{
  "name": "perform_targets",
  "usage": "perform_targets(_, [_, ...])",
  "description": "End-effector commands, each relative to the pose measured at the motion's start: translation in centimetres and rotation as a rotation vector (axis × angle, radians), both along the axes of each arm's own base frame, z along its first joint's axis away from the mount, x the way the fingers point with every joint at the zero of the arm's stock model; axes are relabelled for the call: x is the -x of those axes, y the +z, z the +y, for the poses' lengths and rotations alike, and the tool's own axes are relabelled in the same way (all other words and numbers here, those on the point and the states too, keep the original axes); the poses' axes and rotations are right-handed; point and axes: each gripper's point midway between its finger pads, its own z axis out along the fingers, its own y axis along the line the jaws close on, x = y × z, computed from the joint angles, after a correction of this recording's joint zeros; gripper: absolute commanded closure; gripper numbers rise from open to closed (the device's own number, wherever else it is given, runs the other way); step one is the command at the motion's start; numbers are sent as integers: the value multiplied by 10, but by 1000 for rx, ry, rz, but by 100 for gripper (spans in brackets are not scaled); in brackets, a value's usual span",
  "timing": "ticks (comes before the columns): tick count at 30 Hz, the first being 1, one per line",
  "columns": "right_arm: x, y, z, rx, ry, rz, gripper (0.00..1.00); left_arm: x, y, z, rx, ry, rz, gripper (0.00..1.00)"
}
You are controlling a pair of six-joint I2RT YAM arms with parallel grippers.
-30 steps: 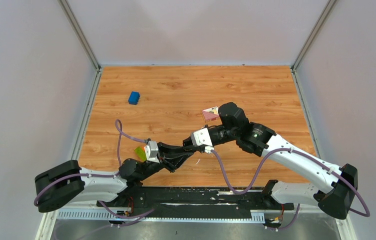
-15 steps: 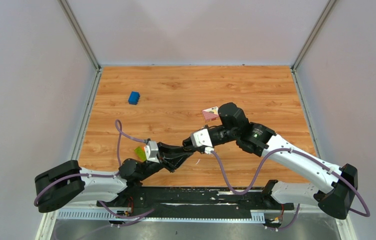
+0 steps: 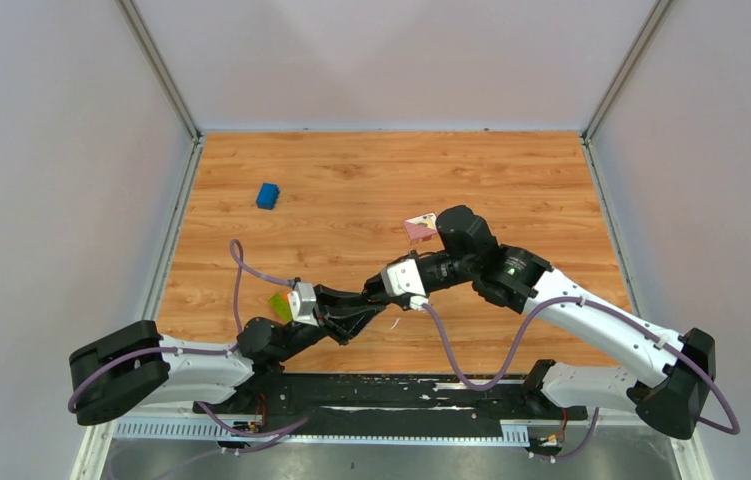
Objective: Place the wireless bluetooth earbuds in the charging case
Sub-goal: Place the earbud in the charging case.
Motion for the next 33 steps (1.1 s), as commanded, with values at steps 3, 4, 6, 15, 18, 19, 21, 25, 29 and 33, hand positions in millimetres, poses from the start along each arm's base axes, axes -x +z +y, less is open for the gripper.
perform_targets(3, [12,-13,-5,54,30,31,68,-2,37,11,120,35,-79,100])
perform_targets(4, [13,-11,-6,52,31,27,68,-2,36,11,118,35,-80,100])
perform_targets(6, [15,-7,-8,54,40,26,68,-2,35,11,110,39,-82,100])
perform_targets(15, [26,24,-22,117,20,107,60,-12,17,6,-36,91,-121,100])
perform_targets(18, [17,16,-27,186,-96,206,58,-10,3,2,-132,82,-163,100])
perform_targets(19, [16,14,-28,204,-121,242,58,-11,-3,2,-163,84,-172,100])
perform_targets(21, [14,11,-29,232,-170,318,60,-13,-15,1,-219,96,-185,100])
perform_targets(25, [7,19,-26,271,-272,456,63,-30,-29,7,-298,191,-187,100])
perform_targets(29, [-14,8,-20,344,-344,753,64,-52,-38,21,-374,343,-201,100])
perform_targets(33, [-56,-4,-14,384,-381,1080,61,-63,-48,32,-433,450,-203,100])
